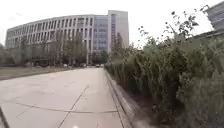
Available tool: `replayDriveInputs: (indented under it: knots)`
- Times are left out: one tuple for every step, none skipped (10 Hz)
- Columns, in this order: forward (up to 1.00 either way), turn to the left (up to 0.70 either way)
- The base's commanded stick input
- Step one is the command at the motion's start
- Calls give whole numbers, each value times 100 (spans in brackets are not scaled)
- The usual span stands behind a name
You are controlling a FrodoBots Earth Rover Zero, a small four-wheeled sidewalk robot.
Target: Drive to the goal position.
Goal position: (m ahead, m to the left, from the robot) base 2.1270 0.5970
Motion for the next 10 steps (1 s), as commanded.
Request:
replayDriveInputs:
  knots:
    - [0, 0]
    - [0, 0]
    - [0, 0]
    - [0, 0]
    - [45, 3]
    - [45, 27]
    - [45, 27]
    - [45, 27]
    - [45, 27]
    - [45, 27]
